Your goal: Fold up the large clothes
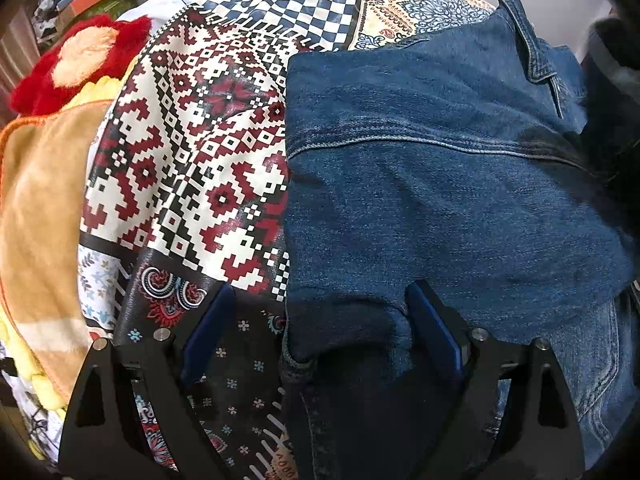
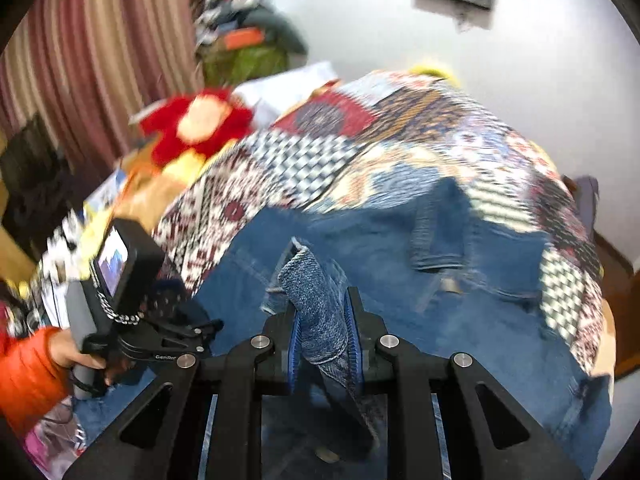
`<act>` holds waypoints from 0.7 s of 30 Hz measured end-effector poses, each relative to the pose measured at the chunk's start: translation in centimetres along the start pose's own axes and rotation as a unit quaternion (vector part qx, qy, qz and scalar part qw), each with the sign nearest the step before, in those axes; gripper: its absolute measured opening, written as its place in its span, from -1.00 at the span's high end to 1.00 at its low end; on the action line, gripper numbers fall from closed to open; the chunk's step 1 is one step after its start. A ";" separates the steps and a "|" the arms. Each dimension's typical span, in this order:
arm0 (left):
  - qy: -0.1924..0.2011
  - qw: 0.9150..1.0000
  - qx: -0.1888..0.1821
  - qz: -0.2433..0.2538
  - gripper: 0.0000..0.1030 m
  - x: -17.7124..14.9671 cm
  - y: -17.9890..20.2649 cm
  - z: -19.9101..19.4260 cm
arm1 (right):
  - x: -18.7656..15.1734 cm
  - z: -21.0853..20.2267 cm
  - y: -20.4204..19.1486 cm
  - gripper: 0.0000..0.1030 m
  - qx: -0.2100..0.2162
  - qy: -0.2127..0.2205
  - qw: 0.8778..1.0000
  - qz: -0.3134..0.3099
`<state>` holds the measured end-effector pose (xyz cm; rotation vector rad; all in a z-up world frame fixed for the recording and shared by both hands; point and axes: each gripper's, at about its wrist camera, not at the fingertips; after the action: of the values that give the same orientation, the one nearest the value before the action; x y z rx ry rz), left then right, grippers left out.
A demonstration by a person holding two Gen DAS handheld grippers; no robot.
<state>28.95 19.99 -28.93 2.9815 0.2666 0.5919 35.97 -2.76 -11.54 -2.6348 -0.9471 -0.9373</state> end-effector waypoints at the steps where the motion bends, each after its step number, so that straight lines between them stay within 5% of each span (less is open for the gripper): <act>1: -0.002 1.000 0.009 0.006 -0.73 0.3 0.3 -0.2 | -0.1 -0.7 1.0 0.69 -0.009 0.006 1.000 0.007; 5: 0.030 0.998 0.041 0.033 -0.73 2.4 2.6 -3.0 | -1.2 -3.7 5.2 0.79 -0.039 0.027 0.998 0.040; 11: 0.085 0.994 -0.026 0.062 -0.80 5.8 7.9 -7.6 | -5.0 -4.6 10.5 0.80 -0.058 0.008 0.994 0.088; 21: 0.002 0.986 -0.067 0.155 -0.80 4.1 17.9 -2.0 | -14.4 -0.8 16.1 0.80 -0.087 -0.101 0.982 0.132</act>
<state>34.61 3.35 -23.41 2.9093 -0.2343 0.6145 37.07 -22.86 -19.28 -2.9535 -0.5502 -0.7304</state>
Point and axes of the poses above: each gripper's, at about its wrist camera, not at the fingertips, and z roughly the way its jaws point, y to its right, x to its top, and after that the axes turned 6 degrees about -x, right-handed
